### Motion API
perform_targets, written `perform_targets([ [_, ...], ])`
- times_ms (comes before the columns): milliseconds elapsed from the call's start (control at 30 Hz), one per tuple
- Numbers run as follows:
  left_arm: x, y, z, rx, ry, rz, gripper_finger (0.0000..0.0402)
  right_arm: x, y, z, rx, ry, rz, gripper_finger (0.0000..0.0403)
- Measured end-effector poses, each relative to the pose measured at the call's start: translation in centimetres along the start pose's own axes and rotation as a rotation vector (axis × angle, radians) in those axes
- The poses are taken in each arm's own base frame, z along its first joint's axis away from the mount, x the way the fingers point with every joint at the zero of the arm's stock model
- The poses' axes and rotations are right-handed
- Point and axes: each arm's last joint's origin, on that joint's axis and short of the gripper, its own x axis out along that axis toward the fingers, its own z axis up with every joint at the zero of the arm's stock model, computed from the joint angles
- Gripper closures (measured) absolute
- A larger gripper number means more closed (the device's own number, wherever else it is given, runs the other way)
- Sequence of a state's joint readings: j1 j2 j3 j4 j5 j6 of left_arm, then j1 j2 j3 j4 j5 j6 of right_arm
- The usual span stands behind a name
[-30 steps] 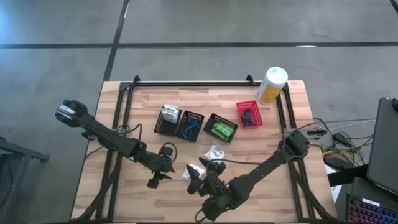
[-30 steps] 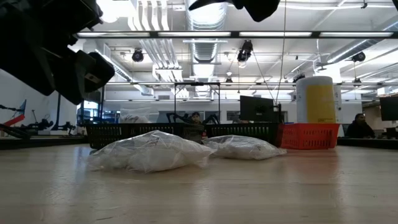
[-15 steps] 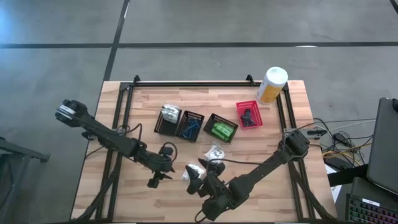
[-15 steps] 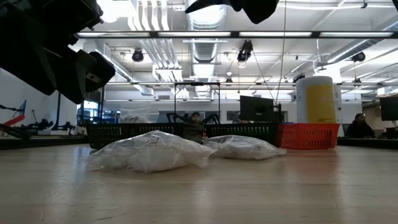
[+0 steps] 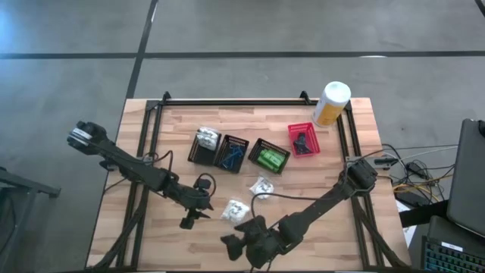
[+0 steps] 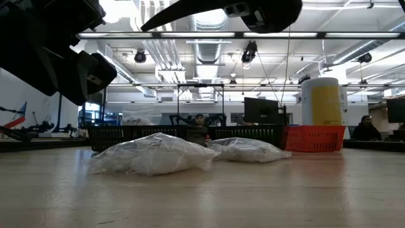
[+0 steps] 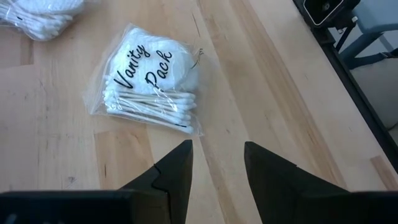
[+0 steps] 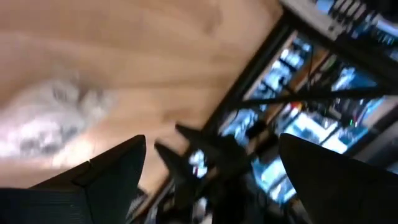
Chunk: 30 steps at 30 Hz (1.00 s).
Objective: Pick & Place Travel size toiletries
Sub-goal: Move the bottom vanity pack to the middle left of the table
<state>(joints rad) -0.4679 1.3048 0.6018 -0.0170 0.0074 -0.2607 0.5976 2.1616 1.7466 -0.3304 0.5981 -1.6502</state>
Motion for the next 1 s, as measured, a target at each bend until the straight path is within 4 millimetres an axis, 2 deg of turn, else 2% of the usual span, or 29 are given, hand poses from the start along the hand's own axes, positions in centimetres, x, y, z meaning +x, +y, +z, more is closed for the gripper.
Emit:
perform_targets([
  [633,0.0,-0.1,-0.1,0.005,0.002,-0.004,0.0252,0.1,0.0,0.0,0.002,-0.030,-0.001,0.0039],
  [800,0.0,-0.1,-0.1,0.005,0.003,-0.004,0.0252,0.1,-0.1,-0.6,0.011,-0.027,-0.001,0.0039],
  [1000,0.0,-0.1,-0.1,0.005,0.006,-0.003,0.0252,-1.0,-1.5,-2.2,0.051,-0.215,-0.060,0.0039],
])
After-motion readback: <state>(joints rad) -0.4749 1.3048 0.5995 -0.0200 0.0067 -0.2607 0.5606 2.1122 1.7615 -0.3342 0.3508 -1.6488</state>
